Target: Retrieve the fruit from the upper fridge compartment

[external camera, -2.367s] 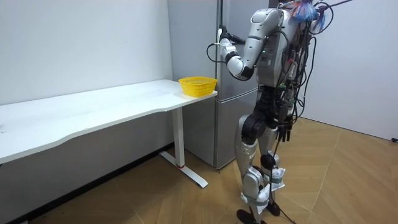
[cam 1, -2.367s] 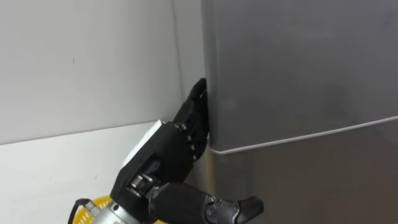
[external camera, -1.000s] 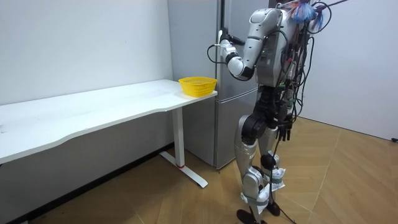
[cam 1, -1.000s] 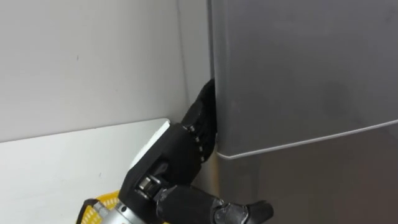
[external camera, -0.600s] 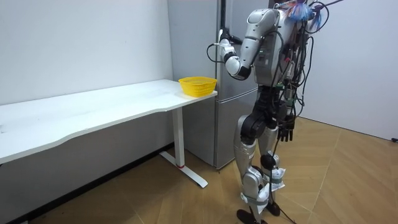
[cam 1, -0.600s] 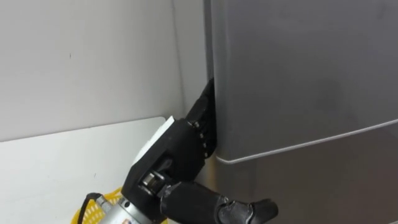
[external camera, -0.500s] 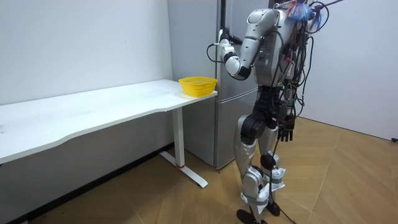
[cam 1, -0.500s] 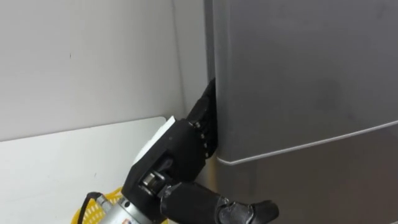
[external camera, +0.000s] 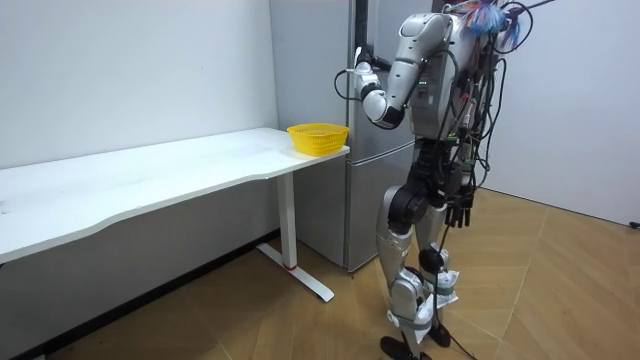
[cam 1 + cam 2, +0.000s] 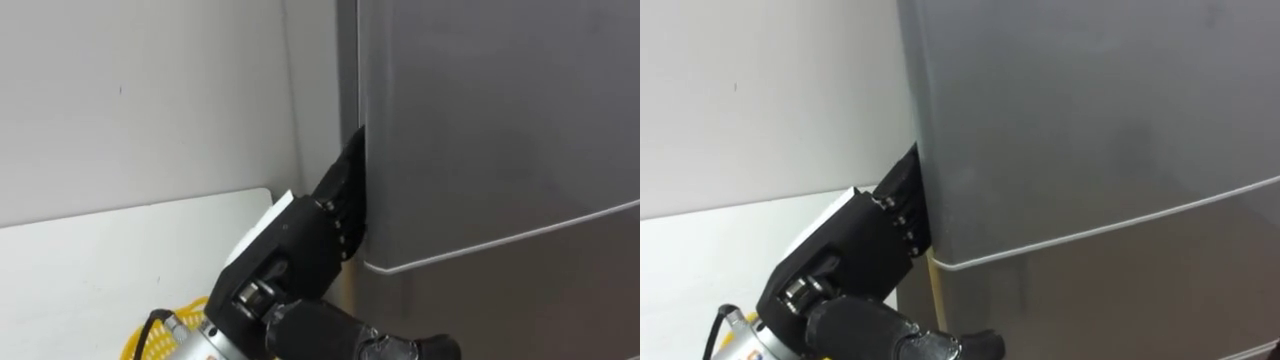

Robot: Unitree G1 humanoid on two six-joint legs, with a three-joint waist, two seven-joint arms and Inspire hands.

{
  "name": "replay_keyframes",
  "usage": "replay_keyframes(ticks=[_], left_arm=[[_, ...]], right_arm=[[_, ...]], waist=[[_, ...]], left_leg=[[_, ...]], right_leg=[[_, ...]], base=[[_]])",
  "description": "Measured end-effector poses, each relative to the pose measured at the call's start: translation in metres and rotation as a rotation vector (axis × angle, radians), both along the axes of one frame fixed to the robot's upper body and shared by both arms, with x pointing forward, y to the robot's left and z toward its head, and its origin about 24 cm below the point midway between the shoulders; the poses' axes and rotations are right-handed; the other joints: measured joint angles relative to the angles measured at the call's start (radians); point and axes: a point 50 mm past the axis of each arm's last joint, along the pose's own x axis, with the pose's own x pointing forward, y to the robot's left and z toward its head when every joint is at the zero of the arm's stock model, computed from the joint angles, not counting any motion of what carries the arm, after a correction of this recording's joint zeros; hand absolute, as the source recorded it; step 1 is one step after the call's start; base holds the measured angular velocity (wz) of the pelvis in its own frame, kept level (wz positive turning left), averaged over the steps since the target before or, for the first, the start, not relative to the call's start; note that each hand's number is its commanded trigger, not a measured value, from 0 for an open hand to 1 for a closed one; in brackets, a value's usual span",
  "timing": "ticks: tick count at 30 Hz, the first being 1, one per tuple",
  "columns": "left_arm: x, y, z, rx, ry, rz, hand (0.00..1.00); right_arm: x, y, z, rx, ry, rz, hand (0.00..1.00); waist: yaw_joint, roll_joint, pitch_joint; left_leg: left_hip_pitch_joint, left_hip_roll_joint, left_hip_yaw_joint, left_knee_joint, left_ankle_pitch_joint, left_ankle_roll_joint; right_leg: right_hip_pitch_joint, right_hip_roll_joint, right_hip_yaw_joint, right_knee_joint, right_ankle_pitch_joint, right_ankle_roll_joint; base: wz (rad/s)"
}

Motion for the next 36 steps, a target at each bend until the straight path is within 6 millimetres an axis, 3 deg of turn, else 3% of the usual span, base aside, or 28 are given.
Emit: replay_keyframes(ticks=[7,11,16,23,28,36], left_arm=[[-0.001,-0.004,0.001,-0.019,0.008,-0.031,0.00],[-0.001,-0.008,0.005,-0.022,-0.006,-0.055,0.00],[-0.002,-0.012,0.005,-0.045,0.003,-0.090,0.00],[-0.005,-0.019,0.006,-0.033,-0.003,-0.136,0.00],[-0.002,-0.033,0.008,-0.004,-0.023,-0.231,0.00],[-0.008,-0.054,0.016,0.031,-0.079,-0.420,0.00]], right_arm=[[0.005,0.000,0.000,0.002,-0.017,0.009,0.00],[0.006,-0.001,0.001,-0.004,-0.026,0.008,0.00],[0.006,-0.004,0.002,-0.014,-0.026,0.009,0.00],[0.005,-0.010,0.004,-0.030,-0.023,0.008,0.00],[0.004,-0.013,0.004,-0.038,-0.020,0.016,0.00],[0.002,-0.017,0.005,-0.043,-0.018,-0.003,0.00]], waist=[[0.000,0.002,-0.0005],[-0.001,0.015,-0.0015],[-0.011,0.030,-0.0004],[-0.052,0.033,0.0014],[-0.059,0.038,0.0035],[-0.113,0.042,0.0052]], left_leg=[[-0.006,0.000,0.018,-0.003,0.002,0.005],[-0.010,0.001,0.028,-0.007,0.001,0.012],[-0.003,-0.001,0.040,-0.007,-0.002,0.017],[-0.002,-0.001,0.046,-0.007,-0.008,0.027],[0.001,0.000,0.066,-0.008,-0.009,0.028],[0.000,0.006,0.100,-0.013,-0.010,0.027]], right_leg=[[-0.013,-0.003,0.002,0.000,0.004,0.004],[-0.018,-0.003,0.006,0.000,0.010,0.009],[-0.015,-0.004,0.056,0.002,0.015,0.014],[-0.015,0.000,0.092,0.002,0.019,0.019],[-0.016,0.000,0.112,0.005,0.020,0.020],[-0.047,0.006,0.144,0.021,0.020,0.019]], base=[[0.00],[0.00],[-0.03],[-0.02],[-0.12],[-0.14]])
